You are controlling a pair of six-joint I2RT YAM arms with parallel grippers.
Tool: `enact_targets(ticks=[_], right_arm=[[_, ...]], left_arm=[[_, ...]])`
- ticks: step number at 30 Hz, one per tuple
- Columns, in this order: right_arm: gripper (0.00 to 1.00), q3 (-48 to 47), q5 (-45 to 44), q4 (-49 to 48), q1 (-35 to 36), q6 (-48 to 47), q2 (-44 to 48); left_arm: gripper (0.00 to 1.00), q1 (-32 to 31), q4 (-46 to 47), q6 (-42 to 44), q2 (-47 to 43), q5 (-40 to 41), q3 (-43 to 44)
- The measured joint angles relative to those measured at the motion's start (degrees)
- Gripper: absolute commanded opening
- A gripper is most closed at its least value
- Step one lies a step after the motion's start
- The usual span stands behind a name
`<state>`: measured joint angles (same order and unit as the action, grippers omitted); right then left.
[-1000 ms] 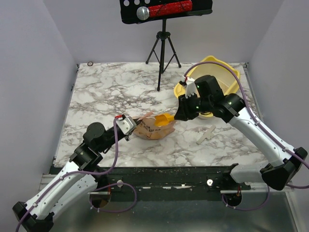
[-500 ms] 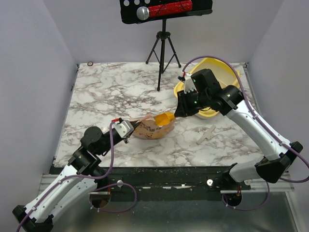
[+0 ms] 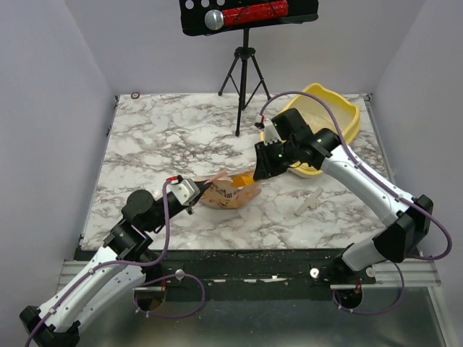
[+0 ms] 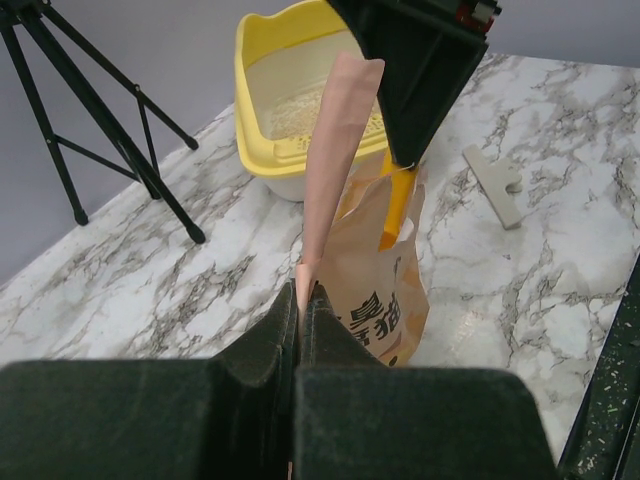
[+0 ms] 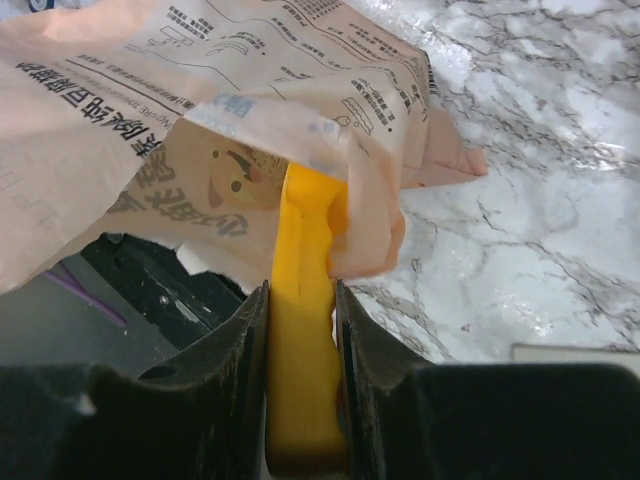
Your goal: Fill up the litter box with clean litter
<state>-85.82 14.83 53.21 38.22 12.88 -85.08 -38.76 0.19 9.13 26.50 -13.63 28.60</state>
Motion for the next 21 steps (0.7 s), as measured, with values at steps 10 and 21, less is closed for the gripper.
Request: enact_targets(ticks=[10,21], right_arm=[[0.0,10.3,8.6,-15.7,-1.6,4.3,-3.7],[0.0,33.4,22.8,-49.2,-4.9,16.8,-0.4]], left_arm=[[0.0,0.0,0.1,0.7,0.3,1.1,0.0],[0.0,-0.3,-0.9,5.5,1.0,1.5,0.0]])
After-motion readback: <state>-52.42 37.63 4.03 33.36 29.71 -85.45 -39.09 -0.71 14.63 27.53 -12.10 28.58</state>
